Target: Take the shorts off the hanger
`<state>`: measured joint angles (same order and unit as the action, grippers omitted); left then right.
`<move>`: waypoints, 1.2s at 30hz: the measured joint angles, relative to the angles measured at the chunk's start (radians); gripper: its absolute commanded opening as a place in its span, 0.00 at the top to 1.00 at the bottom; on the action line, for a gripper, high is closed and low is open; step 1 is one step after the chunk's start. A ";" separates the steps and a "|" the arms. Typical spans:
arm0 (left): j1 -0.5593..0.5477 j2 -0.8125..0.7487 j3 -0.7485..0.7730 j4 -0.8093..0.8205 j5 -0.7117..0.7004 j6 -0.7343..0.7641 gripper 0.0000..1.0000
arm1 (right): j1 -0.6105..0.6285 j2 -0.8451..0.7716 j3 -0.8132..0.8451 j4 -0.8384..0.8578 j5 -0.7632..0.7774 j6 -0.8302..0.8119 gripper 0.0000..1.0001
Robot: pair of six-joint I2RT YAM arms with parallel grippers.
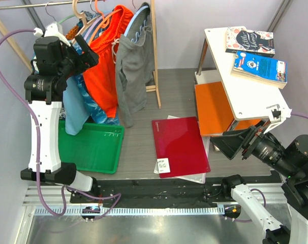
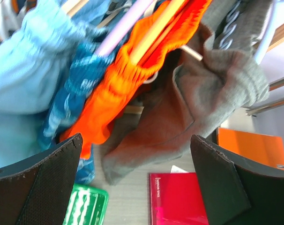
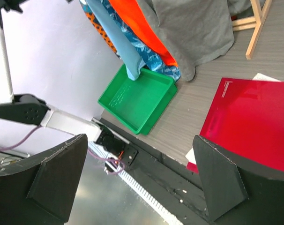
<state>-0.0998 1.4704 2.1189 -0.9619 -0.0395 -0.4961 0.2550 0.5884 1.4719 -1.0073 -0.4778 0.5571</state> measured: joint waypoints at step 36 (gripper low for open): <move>0.031 0.231 0.002 0.451 0.227 0.079 0.74 | 0.000 0.026 -0.023 0.005 -0.144 -0.058 0.00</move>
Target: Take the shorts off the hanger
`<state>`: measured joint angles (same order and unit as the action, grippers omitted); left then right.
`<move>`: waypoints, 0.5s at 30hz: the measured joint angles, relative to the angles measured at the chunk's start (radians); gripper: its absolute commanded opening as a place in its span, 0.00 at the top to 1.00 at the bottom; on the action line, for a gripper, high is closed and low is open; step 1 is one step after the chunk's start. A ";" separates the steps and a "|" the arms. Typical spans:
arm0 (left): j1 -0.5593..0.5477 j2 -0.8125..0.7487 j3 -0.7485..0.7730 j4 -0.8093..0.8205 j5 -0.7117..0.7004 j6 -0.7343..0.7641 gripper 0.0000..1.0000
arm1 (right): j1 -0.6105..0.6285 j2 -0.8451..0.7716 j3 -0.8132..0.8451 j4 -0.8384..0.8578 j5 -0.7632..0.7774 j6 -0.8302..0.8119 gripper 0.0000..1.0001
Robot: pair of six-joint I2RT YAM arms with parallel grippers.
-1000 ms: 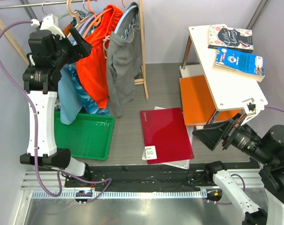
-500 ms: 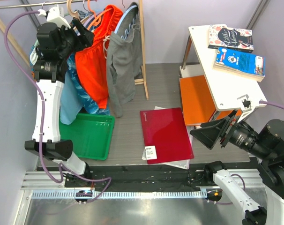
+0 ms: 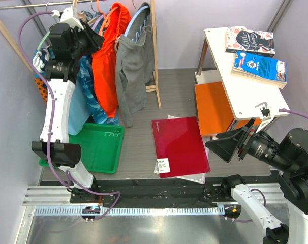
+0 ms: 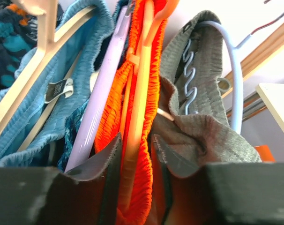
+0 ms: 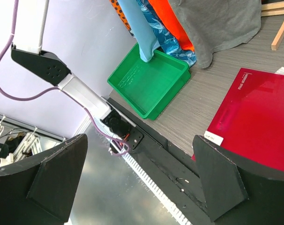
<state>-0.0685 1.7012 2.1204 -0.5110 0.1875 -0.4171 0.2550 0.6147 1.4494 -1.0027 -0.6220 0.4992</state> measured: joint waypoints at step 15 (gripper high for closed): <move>-0.001 -0.003 -0.034 0.065 0.053 -0.096 1.00 | 0.000 -0.023 -0.020 0.000 0.000 0.003 0.00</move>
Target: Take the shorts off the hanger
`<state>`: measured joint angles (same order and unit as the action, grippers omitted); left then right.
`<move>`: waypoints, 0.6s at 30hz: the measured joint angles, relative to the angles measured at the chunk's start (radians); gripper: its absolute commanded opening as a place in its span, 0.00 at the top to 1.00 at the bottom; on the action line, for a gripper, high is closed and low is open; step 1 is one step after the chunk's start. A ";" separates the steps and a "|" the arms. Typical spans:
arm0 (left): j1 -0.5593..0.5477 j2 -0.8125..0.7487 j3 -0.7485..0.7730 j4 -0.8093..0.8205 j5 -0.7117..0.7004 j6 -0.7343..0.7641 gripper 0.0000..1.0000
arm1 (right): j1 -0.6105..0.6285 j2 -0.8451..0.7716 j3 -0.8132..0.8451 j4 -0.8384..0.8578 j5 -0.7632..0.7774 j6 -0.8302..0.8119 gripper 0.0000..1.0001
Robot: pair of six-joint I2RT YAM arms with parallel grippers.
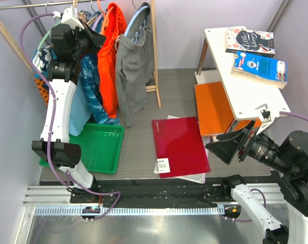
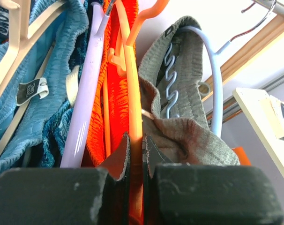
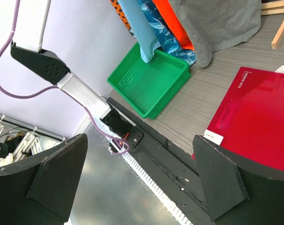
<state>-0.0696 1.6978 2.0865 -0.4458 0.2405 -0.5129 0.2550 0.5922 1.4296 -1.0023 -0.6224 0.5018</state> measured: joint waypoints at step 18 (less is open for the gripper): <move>0.000 -0.089 -0.374 0.554 0.017 -0.074 1.00 | 0.000 -0.002 -0.038 0.000 0.019 -0.003 0.00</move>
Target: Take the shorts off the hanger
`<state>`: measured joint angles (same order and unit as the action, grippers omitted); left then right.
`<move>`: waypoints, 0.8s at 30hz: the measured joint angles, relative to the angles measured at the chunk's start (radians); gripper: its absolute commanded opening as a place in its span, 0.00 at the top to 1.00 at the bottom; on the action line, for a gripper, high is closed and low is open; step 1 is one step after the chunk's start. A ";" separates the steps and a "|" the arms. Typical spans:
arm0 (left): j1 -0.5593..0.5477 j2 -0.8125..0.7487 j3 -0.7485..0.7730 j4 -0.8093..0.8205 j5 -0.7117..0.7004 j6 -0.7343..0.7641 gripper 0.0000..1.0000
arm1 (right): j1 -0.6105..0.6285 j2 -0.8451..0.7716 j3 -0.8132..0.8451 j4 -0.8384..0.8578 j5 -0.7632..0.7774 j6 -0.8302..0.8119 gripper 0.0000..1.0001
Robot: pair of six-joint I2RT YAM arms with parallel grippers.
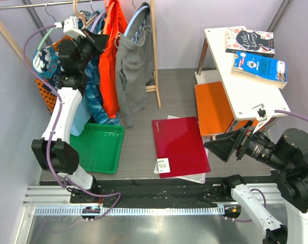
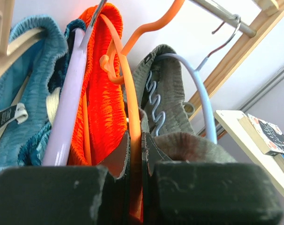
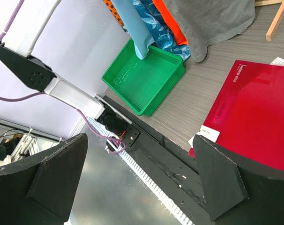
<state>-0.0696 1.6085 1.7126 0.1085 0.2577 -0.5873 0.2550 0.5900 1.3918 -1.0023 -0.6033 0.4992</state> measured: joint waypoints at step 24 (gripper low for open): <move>0.000 -0.235 -0.254 0.222 -0.032 -0.044 1.00 | 0.000 0.019 -0.033 0.006 0.012 0.000 0.00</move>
<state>-0.0696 1.3739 1.4590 0.3305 0.2260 -0.6315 0.2550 0.6090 1.3590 -0.9958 -0.5911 0.4992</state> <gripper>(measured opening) 0.054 0.996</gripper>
